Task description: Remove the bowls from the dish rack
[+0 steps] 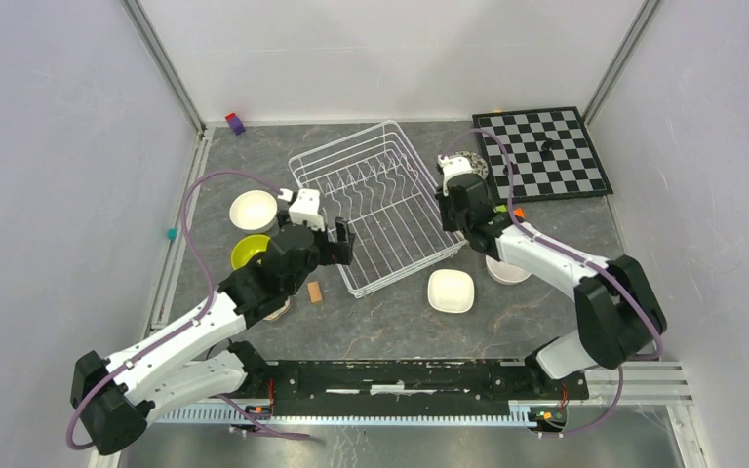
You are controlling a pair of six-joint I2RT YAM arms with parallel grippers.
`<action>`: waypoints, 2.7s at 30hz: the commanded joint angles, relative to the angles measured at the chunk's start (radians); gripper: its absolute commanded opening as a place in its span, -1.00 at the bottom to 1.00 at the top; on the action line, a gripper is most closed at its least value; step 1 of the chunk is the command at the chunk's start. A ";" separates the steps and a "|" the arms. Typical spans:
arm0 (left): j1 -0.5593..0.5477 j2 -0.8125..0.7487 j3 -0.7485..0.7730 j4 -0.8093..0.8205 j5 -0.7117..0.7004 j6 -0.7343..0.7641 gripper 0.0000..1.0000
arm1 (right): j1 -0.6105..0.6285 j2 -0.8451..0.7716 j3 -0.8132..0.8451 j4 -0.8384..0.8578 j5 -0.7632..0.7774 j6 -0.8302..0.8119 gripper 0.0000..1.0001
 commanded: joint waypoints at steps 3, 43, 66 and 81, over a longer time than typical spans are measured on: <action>0.077 -0.079 -0.053 -0.086 -0.172 -0.154 1.00 | -0.003 0.129 0.170 0.062 0.066 -0.001 -0.67; 0.248 -0.021 -0.044 -0.127 -0.132 -0.215 1.00 | -0.089 0.483 0.585 -0.100 -0.124 -0.091 -0.21; 0.271 -0.021 -0.073 -0.063 -0.076 -0.207 1.00 | -0.091 0.280 0.351 -0.030 -0.200 -0.088 0.01; 0.271 0.013 -0.062 -0.052 -0.101 -0.174 0.85 | -0.096 0.420 0.547 -0.088 -0.131 -0.069 -1.00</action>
